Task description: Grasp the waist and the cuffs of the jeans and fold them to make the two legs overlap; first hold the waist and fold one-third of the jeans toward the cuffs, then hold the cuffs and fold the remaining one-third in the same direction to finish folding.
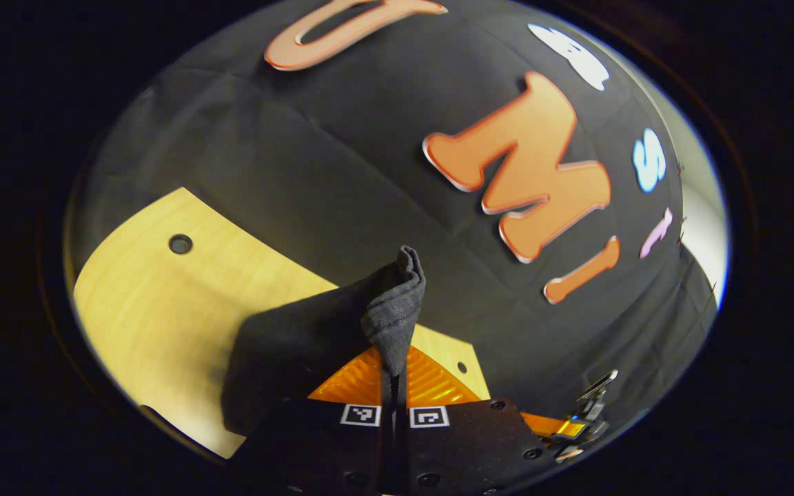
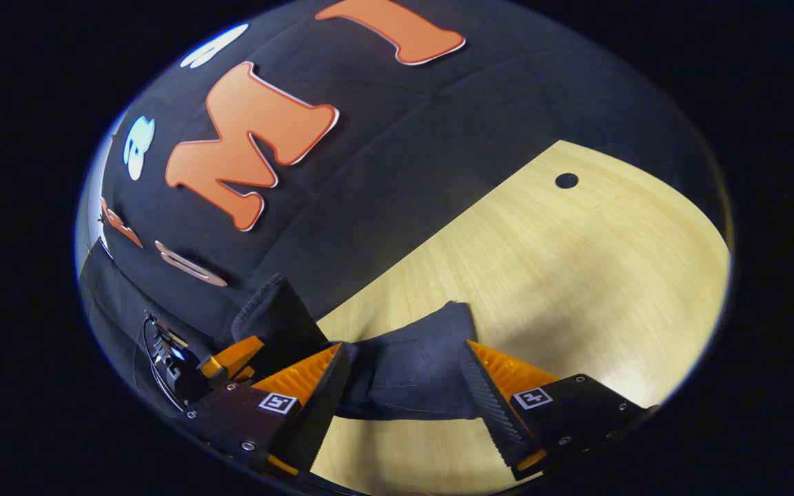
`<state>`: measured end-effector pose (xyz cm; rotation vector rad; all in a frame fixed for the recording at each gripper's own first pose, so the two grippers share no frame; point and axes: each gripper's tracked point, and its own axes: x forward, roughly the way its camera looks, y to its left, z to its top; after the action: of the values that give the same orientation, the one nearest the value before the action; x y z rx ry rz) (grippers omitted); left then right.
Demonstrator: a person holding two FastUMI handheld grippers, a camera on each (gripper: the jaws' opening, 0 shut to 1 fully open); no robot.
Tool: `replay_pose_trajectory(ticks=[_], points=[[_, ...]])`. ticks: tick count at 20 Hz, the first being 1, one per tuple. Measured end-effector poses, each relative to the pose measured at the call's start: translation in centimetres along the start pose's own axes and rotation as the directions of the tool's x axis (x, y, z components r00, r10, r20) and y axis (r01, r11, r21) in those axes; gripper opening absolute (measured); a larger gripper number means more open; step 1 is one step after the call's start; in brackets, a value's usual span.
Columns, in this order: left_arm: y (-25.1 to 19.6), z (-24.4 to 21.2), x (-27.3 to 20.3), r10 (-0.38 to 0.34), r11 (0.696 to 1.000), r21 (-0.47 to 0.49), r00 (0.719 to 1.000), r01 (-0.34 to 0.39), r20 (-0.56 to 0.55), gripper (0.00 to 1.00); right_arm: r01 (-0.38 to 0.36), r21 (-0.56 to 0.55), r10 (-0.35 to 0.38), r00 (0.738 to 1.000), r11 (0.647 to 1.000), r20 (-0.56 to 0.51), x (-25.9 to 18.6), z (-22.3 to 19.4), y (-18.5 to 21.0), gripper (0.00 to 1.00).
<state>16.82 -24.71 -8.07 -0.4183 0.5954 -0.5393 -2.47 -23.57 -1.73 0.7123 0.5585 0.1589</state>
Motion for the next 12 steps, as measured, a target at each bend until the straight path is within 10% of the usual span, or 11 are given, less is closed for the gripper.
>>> replay_pose_trajectory(ticks=[6,12], points=[[-3.9,-11.9,5.9,0.194,0.89,0.435,0.977,-0.137,-0.091,0.01,0.032,0.019,-0.032,0.999,0.999,0.005,-2.9,1.1,-4.9,0.98],[-0.8,-15.8,6.7,0.335,0.808,0.547,0.935,-0.22,-0.119,0.01,0.044,-0.002,-0.044,0.998,0.999,-0.034,-4.4,0.8,-7.8,0.98]])
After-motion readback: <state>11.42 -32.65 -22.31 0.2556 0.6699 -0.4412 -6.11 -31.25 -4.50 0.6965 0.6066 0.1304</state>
